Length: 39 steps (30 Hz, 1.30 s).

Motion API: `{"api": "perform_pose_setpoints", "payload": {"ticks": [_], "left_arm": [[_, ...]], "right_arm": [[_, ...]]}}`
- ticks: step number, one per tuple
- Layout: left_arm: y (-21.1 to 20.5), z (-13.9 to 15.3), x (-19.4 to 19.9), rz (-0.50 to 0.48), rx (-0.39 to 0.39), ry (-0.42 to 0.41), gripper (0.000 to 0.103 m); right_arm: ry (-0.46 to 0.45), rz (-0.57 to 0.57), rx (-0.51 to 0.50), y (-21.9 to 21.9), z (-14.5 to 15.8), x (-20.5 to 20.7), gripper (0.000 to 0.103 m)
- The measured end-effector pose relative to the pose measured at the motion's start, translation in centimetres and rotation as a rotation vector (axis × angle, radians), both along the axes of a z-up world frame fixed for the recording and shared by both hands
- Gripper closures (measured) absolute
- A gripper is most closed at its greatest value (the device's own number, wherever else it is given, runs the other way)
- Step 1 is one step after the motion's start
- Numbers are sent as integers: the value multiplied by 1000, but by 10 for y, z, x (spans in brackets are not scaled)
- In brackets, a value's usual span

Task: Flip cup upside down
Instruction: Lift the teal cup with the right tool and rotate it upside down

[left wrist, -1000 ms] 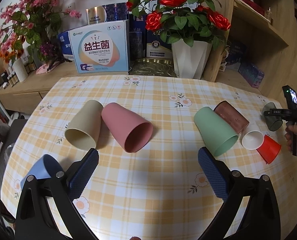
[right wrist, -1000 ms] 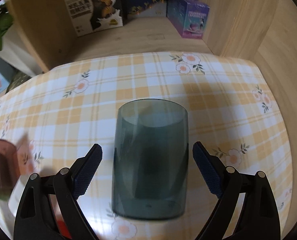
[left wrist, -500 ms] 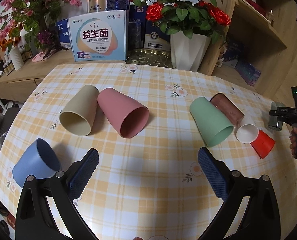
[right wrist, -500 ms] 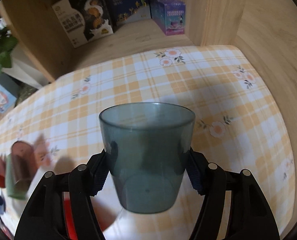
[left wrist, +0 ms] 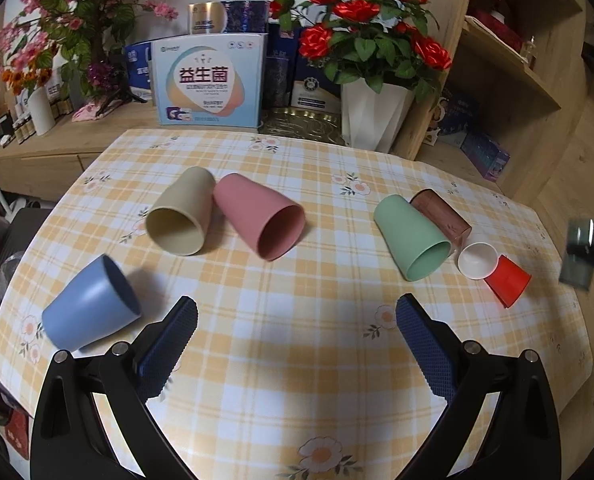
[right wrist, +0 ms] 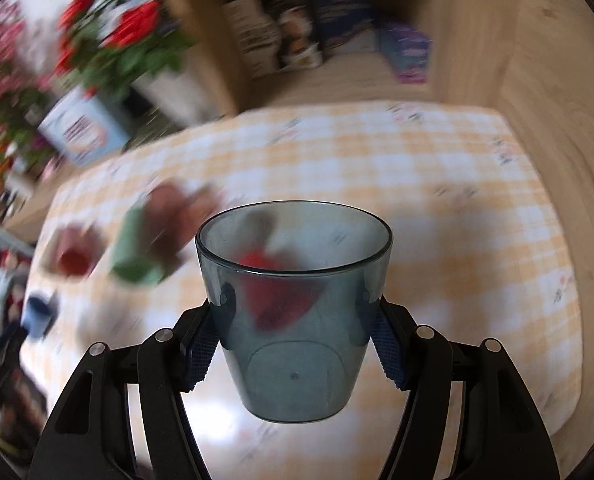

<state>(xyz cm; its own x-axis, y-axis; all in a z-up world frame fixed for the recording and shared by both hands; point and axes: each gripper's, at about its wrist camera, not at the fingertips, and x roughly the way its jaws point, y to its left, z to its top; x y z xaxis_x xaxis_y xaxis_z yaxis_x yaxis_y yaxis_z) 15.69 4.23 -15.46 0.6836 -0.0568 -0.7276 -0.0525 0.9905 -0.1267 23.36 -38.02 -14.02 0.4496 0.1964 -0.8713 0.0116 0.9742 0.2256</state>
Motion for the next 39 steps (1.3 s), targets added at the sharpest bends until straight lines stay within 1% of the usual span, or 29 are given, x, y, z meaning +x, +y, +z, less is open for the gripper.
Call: {"api": "perform_pose_setpoints", "payload": {"ticks": [2, 5, 7, 9, 12, 15, 17, 19, 22, 28, 39], "left_arm": [[8, 0, -6, 14, -4, -3, 6], [17, -1, -14, 28, -3, -4, 6], [25, -1, -20, 41, 11, -5, 6], [34, -2, -25, 58, 23, -2, 6], [46, -2, -33, 88, 31, 1, 6], [58, -4, -39, 120, 33, 5, 6], [63, -4, -41, 135, 38, 9, 6], [67, -4, -42, 143, 45, 12, 6], [70, -4, -43, 152, 51, 13, 6], [70, -3, -41, 166, 58, 4, 6], [64, -8, -38, 154, 59, 26, 6]], "right_arm": [[30, 46, 19, 22, -3, -17, 39], [96, 98, 96, 59, -18, -38, 39], [158, 139, 160, 91, -36, -50, 39], [204, 179, 203, 122, -50, -59, 39], [252, 239, 239, 168, -67, -67, 39], [294, 271, 288, 210, -82, -70, 39], [306, 283, 296, 229, -90, -69, 39], [328, 267, 312, 244, -101, -66, 39], [335, 249, 330, 257, -110, -60, 39], [312, 224, 332, 272, -115, -46, 39], [274, 220, 277, 278, -119, -36, 38]]}}
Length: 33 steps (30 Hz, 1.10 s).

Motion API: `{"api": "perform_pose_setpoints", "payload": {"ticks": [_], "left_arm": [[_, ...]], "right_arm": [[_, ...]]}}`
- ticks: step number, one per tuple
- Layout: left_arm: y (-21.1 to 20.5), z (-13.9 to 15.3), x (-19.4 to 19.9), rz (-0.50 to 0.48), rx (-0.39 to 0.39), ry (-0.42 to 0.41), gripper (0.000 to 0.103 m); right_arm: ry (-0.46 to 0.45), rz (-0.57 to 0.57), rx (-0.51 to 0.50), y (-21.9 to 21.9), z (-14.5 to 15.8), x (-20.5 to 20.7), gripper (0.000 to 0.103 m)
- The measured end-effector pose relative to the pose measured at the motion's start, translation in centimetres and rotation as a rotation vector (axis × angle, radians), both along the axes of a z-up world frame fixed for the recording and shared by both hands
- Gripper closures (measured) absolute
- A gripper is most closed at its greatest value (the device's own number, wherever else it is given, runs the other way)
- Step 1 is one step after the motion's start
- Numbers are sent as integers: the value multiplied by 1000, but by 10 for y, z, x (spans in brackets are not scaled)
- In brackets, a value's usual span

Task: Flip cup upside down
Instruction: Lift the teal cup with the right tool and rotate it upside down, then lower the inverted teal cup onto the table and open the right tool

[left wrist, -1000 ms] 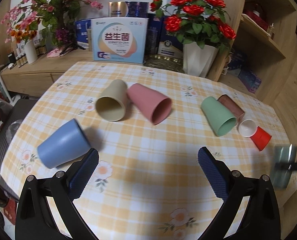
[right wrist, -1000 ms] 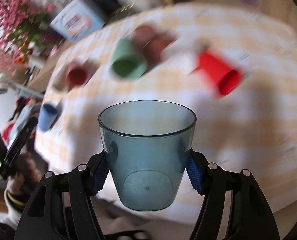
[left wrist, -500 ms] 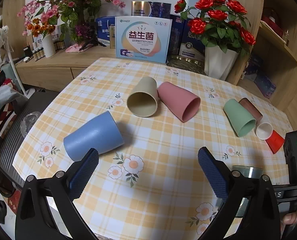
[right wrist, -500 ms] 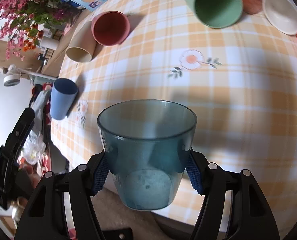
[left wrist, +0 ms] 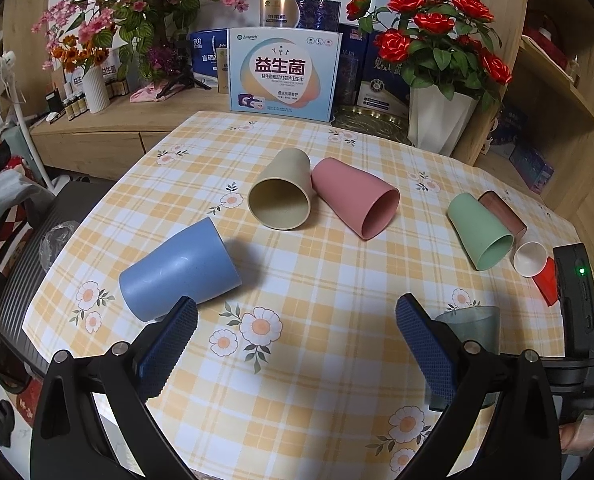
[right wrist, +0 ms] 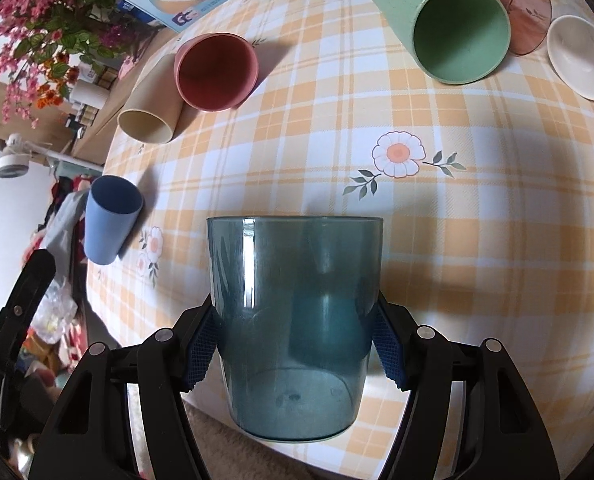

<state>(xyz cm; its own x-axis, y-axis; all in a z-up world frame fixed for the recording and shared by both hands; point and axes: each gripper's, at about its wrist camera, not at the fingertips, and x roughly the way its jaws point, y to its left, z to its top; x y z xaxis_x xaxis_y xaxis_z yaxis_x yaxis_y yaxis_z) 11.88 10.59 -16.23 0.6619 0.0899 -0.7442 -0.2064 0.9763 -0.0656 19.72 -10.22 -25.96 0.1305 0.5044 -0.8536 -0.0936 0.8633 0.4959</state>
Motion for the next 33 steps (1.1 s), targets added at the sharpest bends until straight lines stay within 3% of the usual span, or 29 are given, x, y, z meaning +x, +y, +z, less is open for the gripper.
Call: {"api": "perform_pose_setpoints", "payload": {"ticks": [4, 14, 21, 33], "left_arm": [[-2, 1, 0, -6, 1, 0, 6], [-8, 6, -2, -23, 1, -9, 6], [-13, 10, -3, -29, 4, -19, 6], [-35, 12, -2, -85, -14, -12, 6]], "right_arm": [[-8, 10, -34, 1, -1, 2, 38], [-50, 19, 6, -2, 8, 1, 35], [-186, 8, -56, -8, 36, -4, 18], [-326, 9, -163, -46, 67, -21, 18]]}}
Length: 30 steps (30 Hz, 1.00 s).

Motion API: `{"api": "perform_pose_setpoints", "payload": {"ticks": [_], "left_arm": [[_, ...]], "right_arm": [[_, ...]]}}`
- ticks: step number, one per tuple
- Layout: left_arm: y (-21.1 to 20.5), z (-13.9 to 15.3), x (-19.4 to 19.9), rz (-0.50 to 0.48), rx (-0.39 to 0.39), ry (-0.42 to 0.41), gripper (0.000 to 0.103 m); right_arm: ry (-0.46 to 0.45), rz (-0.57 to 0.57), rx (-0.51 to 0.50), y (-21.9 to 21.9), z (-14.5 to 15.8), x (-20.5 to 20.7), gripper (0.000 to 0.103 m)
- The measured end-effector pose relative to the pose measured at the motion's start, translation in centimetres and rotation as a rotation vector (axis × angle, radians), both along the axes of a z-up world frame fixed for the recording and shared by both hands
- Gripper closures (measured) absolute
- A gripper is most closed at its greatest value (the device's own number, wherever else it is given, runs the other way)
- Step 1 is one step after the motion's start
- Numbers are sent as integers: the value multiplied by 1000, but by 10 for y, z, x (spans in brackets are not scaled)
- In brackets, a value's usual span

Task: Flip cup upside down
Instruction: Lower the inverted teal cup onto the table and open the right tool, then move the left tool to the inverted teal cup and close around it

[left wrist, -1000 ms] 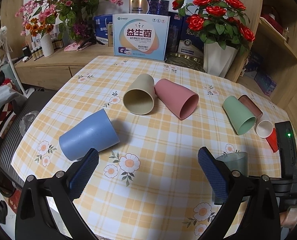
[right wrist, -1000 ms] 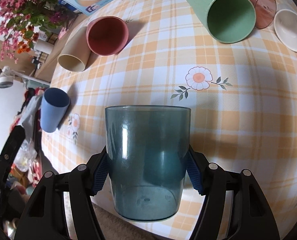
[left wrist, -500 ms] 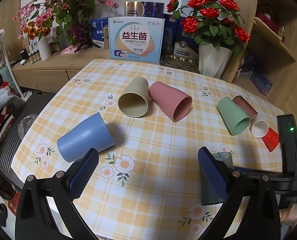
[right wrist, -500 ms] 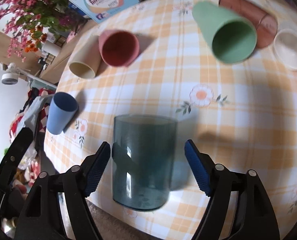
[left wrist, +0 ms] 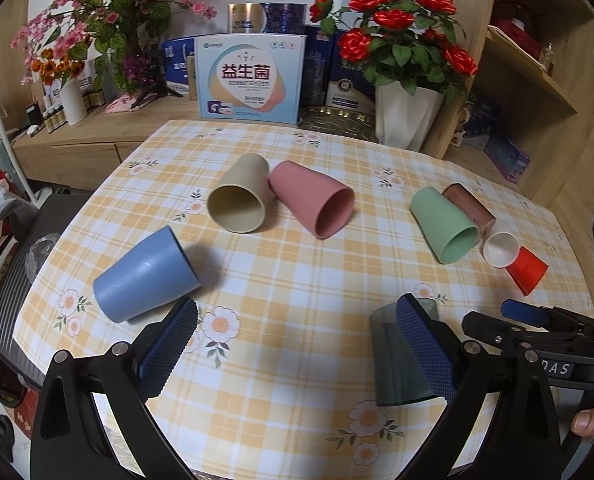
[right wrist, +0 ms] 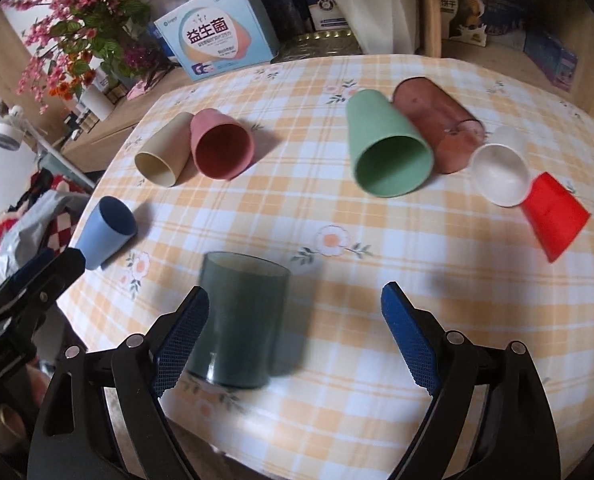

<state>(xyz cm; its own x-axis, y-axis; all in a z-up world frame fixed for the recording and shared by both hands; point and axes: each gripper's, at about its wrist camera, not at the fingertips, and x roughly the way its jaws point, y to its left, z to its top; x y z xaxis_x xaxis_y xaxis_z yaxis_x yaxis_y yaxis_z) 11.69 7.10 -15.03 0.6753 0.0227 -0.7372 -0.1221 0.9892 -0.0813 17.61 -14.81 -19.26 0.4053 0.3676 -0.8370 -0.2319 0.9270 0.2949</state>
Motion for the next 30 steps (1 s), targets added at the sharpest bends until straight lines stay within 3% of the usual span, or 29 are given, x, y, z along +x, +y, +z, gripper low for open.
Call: {"api": "perform_pose_setpoints", "payload": {"ticks": [8, 16, 24, 30], "left_arm": [[-23, -5, 3, -53, -20, 27, 6], [-52, -18, -1, -111, -26, 40, 6], [-100, -45, -21, -264, 88, 48, 6], [-103, -57, -24, -247, 100, 60, 6]], "right_arm": [[-41, -51, -40, -44, 2, -13, 18], [-106, -214, -39, -99, 8, -28, 18], [-198, -272, 6, -121, 19, -50, 16], [-220, -246, -2, -114, 22, -60, 16]]}}
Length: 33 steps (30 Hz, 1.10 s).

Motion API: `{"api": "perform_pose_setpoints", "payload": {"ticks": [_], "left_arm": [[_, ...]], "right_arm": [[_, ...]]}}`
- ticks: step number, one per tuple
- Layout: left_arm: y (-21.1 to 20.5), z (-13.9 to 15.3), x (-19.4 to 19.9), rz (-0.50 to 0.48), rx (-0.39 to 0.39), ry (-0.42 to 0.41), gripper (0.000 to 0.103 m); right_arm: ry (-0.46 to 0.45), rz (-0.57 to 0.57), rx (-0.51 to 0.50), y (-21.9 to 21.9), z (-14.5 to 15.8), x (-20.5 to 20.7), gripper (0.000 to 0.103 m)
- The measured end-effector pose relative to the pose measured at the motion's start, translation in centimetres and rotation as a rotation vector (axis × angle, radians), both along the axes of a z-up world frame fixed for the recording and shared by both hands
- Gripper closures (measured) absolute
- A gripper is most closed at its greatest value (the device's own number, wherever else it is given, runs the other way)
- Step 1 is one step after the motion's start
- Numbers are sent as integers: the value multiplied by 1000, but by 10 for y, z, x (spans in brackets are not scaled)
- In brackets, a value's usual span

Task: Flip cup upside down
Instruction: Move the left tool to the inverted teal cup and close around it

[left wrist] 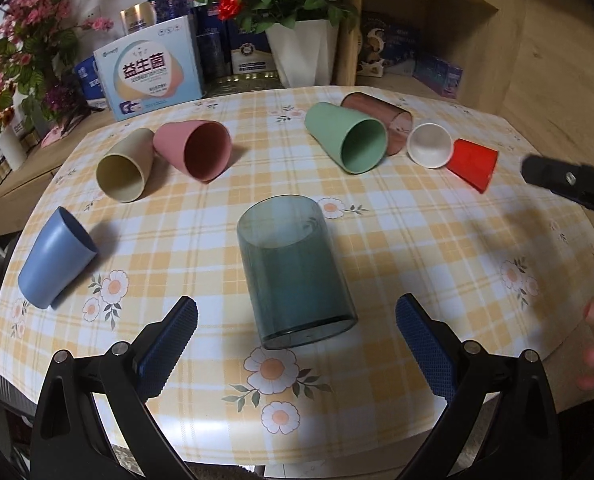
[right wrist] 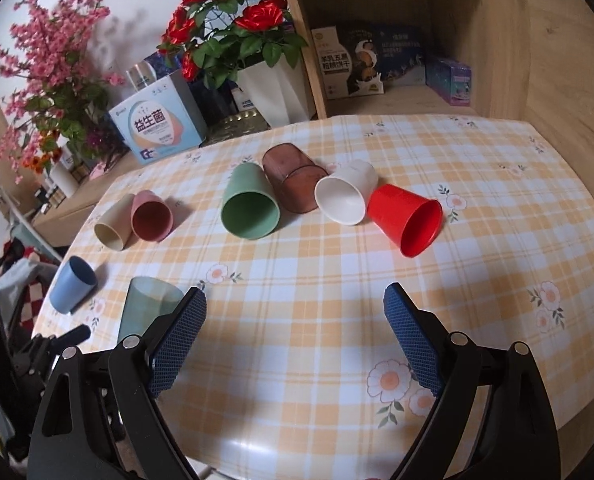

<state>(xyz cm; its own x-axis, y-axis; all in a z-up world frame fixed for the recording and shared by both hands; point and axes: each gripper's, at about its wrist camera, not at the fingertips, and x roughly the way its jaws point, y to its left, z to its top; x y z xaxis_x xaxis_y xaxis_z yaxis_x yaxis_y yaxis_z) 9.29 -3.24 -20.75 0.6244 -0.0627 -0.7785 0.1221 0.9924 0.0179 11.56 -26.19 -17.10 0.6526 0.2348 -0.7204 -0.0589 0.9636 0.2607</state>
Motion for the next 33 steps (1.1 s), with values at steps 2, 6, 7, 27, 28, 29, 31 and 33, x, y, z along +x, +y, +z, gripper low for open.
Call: {"api": "perform_pose_setpoints", "payload": {"ticks": [2, 6, 7, 27, 28, 29, 31, 33], "left_arm": [[2, -3, 2, 25, 2, 4, 6], [3, -14, 5, 61, -1, 33, 6], [1, -15, 5, 57, 1, 38, 6], [2, -44, 17, 71, -35, 131, 27], [1, -44, 17, 70, -32, 130, 27], [0, -44, 17, 66, -30, 128, 28], [0, -43, 17, 64, -32, 119, 28], [1, -41, 17, 70, -36, 107, 28]], "right_arm": [[25, 4, 7, 0, -4, 0, 16], [47, -6, 4, -4, -9, -2, 16], [50, -4, 4, -4, -9, -3, 16], [101, 11, -16, 1, -21, 1, 16], [103, 10, -15, 1, -22, 1, 16], [106, 11, -14, 1, -22, 1, 16], [111, 16, -16, 2, -23, 1, 16], [114, 21, -18, 3, -24, 1, 16]]}}
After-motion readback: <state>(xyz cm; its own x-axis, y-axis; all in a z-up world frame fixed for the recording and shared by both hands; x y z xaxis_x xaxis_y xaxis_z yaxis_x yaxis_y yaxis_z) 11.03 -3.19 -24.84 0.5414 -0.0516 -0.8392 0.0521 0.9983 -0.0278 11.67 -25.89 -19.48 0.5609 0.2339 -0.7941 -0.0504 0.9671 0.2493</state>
